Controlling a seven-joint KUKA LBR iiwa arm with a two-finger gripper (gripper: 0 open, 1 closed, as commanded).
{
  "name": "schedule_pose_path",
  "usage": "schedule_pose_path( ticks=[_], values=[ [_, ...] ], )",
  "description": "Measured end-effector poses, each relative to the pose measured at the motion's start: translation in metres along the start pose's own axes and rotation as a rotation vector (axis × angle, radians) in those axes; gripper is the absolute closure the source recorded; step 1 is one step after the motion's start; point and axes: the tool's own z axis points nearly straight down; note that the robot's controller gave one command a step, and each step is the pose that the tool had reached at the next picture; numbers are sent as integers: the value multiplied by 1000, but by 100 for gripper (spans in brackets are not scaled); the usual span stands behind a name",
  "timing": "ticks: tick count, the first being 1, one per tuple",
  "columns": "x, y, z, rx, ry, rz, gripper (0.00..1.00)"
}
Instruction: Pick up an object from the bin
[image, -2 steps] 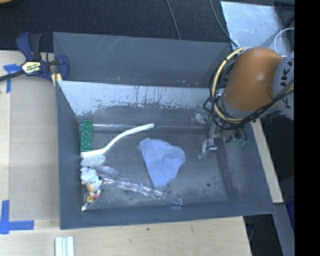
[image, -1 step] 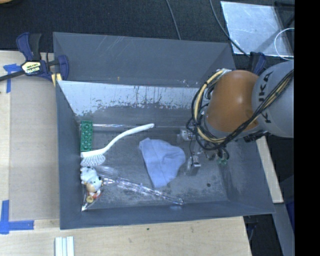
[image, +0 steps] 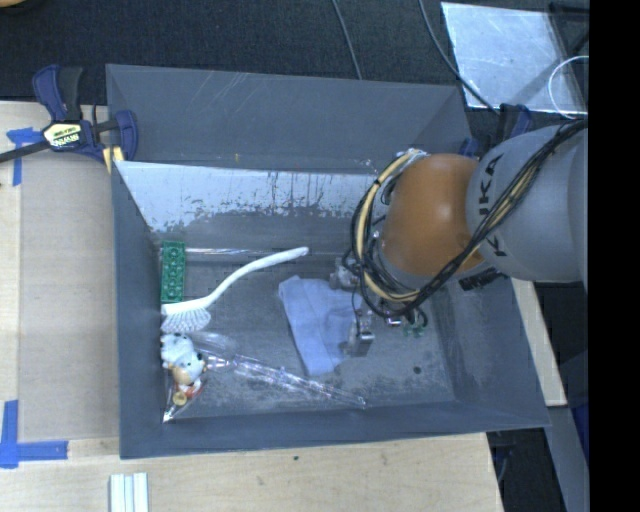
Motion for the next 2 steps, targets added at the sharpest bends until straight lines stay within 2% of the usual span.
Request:
schedule_pose_path(
  ticks=[1, 2],
  values=[
    [4, 2, 20, -3, 5, -2, 100],
    [4, 2, 20, -3, 6, -3, 0]
  ],
)
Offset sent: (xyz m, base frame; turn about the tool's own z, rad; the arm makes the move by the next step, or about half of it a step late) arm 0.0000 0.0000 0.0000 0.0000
